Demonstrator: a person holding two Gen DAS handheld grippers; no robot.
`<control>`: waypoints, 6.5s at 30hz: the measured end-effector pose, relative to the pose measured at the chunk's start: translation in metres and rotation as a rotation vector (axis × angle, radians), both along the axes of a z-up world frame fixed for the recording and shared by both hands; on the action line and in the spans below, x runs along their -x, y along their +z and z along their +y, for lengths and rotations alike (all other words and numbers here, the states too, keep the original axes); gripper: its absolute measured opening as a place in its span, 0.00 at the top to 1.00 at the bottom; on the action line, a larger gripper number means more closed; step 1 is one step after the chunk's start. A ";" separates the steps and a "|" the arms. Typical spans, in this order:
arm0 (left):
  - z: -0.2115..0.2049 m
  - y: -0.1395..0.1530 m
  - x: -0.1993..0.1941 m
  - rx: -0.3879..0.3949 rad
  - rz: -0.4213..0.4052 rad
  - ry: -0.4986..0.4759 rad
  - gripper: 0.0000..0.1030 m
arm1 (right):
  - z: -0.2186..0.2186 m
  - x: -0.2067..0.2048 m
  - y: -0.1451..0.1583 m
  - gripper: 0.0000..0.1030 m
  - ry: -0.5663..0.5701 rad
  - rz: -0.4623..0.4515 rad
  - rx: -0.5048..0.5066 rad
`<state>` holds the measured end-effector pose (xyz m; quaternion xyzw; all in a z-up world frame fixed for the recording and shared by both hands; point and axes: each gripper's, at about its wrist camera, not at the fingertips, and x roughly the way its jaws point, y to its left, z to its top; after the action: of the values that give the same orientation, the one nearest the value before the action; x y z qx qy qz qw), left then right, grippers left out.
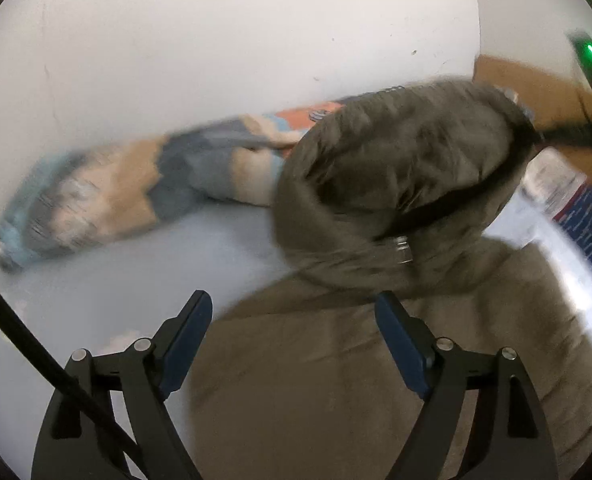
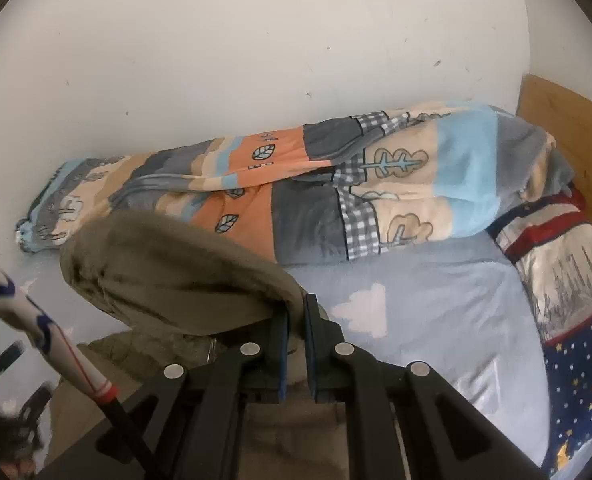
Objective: Fold large clothes
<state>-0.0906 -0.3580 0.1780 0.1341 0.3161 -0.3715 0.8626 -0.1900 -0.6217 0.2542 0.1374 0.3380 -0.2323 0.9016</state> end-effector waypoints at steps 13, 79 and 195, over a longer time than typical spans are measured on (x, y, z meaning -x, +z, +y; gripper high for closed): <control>0.023 -0.025 0.040 0.287 0.393 -0.117 0.20 | 0.064 0.137 -0.023 0.93 0.017 -0.079 -0.110; 0.043 -0.005 0.107 0.139 0.290 0.014 0.49 | 0.045 0.177 -0.102 0.46 -0.121 -0.078 -0.654; 0.180 -0.119 0.323 -0.218 0.105 0.223 0.08 | 0.284 0.323 -0.164 0.24 -0.011 0.325 -0.123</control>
<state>-0.4134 -0.1780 0.0587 0.1715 0.4121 -0.2433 0.8612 -0.5133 -0.3374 0.0906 0.1547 0.4920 -0.2356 0.8237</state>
